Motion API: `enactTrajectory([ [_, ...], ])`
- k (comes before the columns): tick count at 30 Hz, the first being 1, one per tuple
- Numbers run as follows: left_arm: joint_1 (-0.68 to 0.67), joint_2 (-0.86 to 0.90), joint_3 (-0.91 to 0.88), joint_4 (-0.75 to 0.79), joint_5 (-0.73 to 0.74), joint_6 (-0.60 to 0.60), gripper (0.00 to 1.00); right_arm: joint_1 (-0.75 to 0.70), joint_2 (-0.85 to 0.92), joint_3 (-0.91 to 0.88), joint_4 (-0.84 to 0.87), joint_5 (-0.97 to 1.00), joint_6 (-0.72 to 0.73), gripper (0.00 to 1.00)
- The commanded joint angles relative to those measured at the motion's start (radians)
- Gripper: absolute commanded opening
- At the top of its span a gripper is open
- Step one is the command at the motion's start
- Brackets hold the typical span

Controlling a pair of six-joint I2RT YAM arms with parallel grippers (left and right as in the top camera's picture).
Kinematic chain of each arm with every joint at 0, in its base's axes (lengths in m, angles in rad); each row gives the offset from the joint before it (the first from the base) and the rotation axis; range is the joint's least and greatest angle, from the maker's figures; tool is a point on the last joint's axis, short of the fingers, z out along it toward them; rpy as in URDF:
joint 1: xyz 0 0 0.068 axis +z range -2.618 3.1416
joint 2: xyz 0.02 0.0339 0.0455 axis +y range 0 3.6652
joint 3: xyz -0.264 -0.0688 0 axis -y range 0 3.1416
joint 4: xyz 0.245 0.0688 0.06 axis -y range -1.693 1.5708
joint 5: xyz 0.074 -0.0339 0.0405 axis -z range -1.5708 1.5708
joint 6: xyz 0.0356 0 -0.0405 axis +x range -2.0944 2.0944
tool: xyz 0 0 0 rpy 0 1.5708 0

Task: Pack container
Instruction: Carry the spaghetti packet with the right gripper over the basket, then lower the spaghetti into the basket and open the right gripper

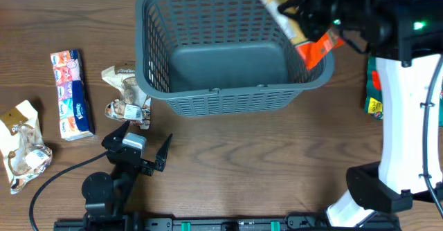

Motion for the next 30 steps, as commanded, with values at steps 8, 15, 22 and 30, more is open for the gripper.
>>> enactTrajectory([
  [8,-0.002,-0.001,-0.023,-0.007,0.013,0.017,0.99,0.084,0.109,0.047,-0.138,-0.105,-0.23,0.01],
  [15,-0.002,-0.001,-0.023,-0.007,0.013,0.017,0.99,0.084,0.179,0.046,-0.178,-0.104,-0.296,0.01],
  [22,-0.002,-0.001,-0.023,-0.007,0.013,0.017,0.99,0.087,0.219,0.044,-0.2,-0.098,-0.381,0.01],
  [30,-0.002,-0.001,-0.023,-0.007,0.013,0.017,0.99,0.116,0.259,0.024,-0.249,-0.123,-0.44,0.01],
])
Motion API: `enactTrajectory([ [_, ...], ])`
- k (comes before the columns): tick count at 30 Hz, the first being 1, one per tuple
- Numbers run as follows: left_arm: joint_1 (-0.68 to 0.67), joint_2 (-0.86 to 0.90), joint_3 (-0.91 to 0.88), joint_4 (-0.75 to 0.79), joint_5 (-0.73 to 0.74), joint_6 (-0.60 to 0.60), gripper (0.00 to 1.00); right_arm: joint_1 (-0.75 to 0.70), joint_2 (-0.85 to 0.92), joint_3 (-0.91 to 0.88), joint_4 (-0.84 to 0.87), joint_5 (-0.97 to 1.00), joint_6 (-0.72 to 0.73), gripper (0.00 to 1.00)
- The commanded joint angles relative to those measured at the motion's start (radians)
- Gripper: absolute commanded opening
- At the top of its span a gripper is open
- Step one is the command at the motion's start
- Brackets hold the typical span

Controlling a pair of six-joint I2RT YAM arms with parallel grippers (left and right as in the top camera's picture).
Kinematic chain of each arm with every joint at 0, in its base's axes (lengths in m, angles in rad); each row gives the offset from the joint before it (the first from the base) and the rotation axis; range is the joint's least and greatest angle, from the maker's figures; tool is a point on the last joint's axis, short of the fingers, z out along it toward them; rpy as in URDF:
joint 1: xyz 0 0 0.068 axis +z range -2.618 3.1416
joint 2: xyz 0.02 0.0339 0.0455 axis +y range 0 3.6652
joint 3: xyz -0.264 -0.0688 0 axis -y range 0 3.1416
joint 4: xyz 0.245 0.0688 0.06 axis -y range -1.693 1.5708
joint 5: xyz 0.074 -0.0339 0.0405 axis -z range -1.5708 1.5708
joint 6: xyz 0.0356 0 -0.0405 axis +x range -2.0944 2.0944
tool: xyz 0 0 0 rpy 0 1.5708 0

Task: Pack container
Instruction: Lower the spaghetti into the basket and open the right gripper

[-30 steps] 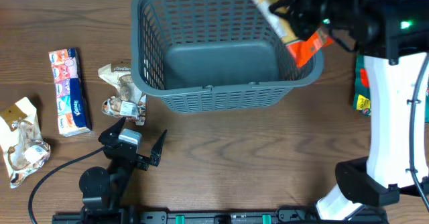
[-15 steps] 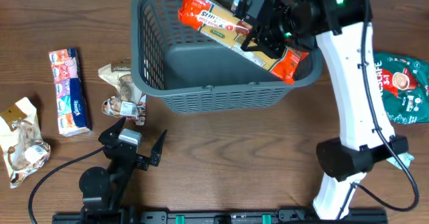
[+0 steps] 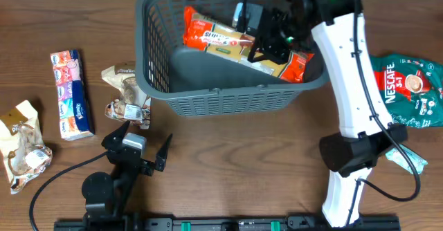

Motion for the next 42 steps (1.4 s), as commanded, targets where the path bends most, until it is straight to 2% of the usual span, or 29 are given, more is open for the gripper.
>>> enactTrajectory([
  [1,-0.002,-0.001,-0.023,-0.007,0.013,0.017,0.99,0.032,-0.006,0.01,-0.007,-0.084,-0.047,0.01],
  [7,-0.002,-0.001,-0.023,-0.007,0.013,0.017,0.99,0.034,0.0,-0.12,-0.005,-0.082,-0.065,0.01],
  [18,-0.002,-0.001,-0.023,-0.007,0.013,0.017,0.98,0.034,0.0,-0.425,0.127,-0.082,-0.067,0.01],
  [30,-0.002,-0.001,-0.023,-0.007,0.013,0.017,0.98,0.034,0.0,-0.455,0.153,-0.082,-0.066,0.01],
  [31,-0.002,-0.001,-0.023,-0.007,0.013,0.017,0.99,0.034,0.0,-0.455,0.155,-0.082,-0.065,0.1],
  [32,-0.002,-0.001,-0.023,-0.007,0.013,0.017,0.99,0.034,0.0,-0.455,0.155,-0.082,-0.056,0.63],
  [33,-0.002,-0.001,-0.023,-0.007,0.013,0.017,0.99,0.033,0.0,-0.455,0.156,-0.082,-0.051,0.96],
  [34,-0.002,-0.001,-0.023,-0.007,0.013,0.017,0.98,0.033,0.0,-0.455,0.156,-0.082,-0.051,0.99],
  [42,-0.002,-0.001,-0.023,-0.007,0.013,0.017,0.98,0.033,0.0,-0.455,0.169,-0.082,-0.032,0.99],
])
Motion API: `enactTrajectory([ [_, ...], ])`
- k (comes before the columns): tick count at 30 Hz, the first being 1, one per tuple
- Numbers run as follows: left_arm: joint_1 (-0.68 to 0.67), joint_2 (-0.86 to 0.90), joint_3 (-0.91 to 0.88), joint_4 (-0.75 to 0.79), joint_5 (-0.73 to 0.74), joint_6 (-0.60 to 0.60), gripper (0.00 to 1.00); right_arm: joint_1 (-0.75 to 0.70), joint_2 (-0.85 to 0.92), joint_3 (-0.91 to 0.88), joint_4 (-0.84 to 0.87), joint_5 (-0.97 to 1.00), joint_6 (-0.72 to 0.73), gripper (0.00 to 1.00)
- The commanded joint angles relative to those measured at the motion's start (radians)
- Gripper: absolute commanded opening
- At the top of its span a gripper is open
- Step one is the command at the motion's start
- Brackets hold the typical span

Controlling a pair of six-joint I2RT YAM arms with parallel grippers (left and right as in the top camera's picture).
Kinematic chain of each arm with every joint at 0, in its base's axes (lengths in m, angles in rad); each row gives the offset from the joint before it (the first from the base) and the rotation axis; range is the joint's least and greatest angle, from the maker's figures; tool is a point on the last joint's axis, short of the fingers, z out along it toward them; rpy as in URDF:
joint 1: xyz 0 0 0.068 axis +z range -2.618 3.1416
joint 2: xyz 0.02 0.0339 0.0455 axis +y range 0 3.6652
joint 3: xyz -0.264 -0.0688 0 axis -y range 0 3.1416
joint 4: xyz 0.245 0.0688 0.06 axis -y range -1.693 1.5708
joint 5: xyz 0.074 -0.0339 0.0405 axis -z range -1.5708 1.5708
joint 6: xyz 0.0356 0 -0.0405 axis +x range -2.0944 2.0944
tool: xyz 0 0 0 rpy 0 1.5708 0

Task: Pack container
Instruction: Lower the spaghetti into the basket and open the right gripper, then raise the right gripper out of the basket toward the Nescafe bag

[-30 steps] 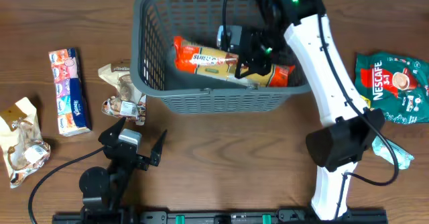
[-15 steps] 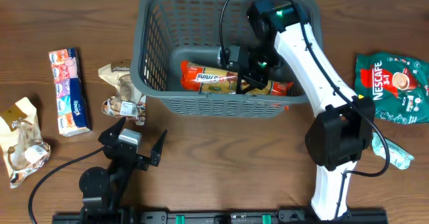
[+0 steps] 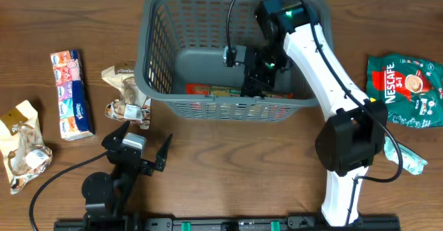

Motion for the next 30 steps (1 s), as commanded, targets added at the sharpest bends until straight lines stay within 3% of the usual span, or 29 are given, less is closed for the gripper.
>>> enactTrajectory([
  [1,-0.002,-0.001,-0.023,-0.007,0.013,0.017,0.99,0.004,-0.017,0.005,0.02,-0.029,0.044,0.99],
  [5,-0.002,-0.001,-0.023,-0.007,0.013,0.017,0.99,0.004,-0.018,0.04,0.045,-0.031,0.096,0.99],
  [10,-0.002,-0.001,-0.023,-0.007,0.013,0.017,0.99,0.002,-0.018,0.214,0.043,-0.017,0.2,0.99],
  [20,-0.002,-0.001,-0.023,-0.007,0.013,0.017,0.99,-0.035,-0.019,0.767,0.007,0.333,0.686,0.99],
  [25,-0.002,-0.001,-0.023,-0.007,0.013,0.017,0.99,-0.148,-0.024,0.972,-0.121,0.467,0.954,0.99],
  [30,-0.002,-0.001,-0.023,-0.007,0.013,0.017,0.99,-0.321,-0.034,0.991,-0.231,0.476,1.053,0.99],
])
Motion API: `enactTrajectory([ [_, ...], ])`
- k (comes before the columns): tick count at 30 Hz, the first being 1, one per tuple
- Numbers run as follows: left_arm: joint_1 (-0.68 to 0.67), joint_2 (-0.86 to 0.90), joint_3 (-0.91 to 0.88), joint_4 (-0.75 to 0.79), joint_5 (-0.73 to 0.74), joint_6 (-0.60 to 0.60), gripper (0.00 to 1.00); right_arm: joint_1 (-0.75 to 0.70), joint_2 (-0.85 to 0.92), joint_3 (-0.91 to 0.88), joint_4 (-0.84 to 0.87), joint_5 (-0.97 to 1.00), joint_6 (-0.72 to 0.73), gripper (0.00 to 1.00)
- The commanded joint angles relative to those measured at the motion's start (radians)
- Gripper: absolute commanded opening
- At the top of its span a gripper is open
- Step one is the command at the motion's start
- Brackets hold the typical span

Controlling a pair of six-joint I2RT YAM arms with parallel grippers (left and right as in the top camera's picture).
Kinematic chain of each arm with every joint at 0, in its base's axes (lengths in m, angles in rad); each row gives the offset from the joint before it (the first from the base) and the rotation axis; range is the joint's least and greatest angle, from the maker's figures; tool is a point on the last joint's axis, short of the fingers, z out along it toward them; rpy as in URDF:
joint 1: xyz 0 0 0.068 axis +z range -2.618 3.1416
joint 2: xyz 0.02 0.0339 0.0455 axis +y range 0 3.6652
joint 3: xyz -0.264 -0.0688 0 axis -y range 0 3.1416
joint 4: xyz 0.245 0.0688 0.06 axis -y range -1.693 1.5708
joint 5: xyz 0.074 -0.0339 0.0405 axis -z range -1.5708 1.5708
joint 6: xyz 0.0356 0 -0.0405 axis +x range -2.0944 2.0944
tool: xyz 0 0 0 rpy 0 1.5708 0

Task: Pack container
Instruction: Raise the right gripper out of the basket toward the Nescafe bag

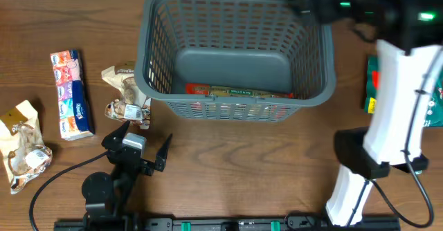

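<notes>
The grey basket stands at the back middle of the table. An orange and tan packet lies inside it along the near wall. My right arm is raised over the basket's back right corner. It is blurred, and its gripper shows only as a dark shape, so its jaws cannot be read. Nothing shows hanging from it. My left gripper rests open on the table in front of the basket's left corner, with nothing between its fingers.
Left of the basket lie a crumpled brown snack bag, a strip of tissue packs and a beige packet. A green coffee bag at the right edge is mostly hidden by my right arm.
My right gripper was down inside the basket at the orange packet. Now it is up over the back right corner, and the packet stays along the near wall. The left arm is unchanged.
My right gripper first held the orange packet above the basket's back right corner. Then it held it inside the basket, tilted across the middle. Then it was low at the near wall with the packet lying flat. Now the arm is raised and the packet remains inside.
</notes>
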Motion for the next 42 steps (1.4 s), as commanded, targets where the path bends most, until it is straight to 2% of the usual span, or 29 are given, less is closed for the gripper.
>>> enactTrajectory([
  [1,-0.002,-0.001,-0.023,-0.007,0.013,0.017,0.99,-0.105,-0.008,-0.014,-0.011,0.049,0.16,0.99],
  [7,-0.002,-0.001,-0.023,-0.007,0.013,0.017,0.99,-0.227,-0.028,-0.047,-0.012,0.148,0.213,0.99],
  [14,-0.002,-0.001,-0.023,-0.007,0.013,0.017,0.99,-0.348,-0.056,-0.085,-0.012,0.21,0.127,0.99],
  [22,-0.002,-0.001,-0.023,-0.007,0.013,0.017,0.99,-0.418,-0.284,-0.203,-0.011,0.208,0.123,0.99],
  [31,-0.002,-0.001,-0.023,-0.007,0.013,0.017,0.99,-0.422,-0.602,-0.468,-0.011,0.307,0.124,0.99],
  [38,-0.002,-0.001,-0.023,-0.007,0.013,0.017,0.99,-0.447,-0.654,-0.79,0.0,0.368,0.162,0.99],
  [42,-0.002,-0.001,-0.023,-0.007,0.013,0.017,0.99,-0.473,-0.657,-0.995,0.077,0.36,0.176,0.99],
])
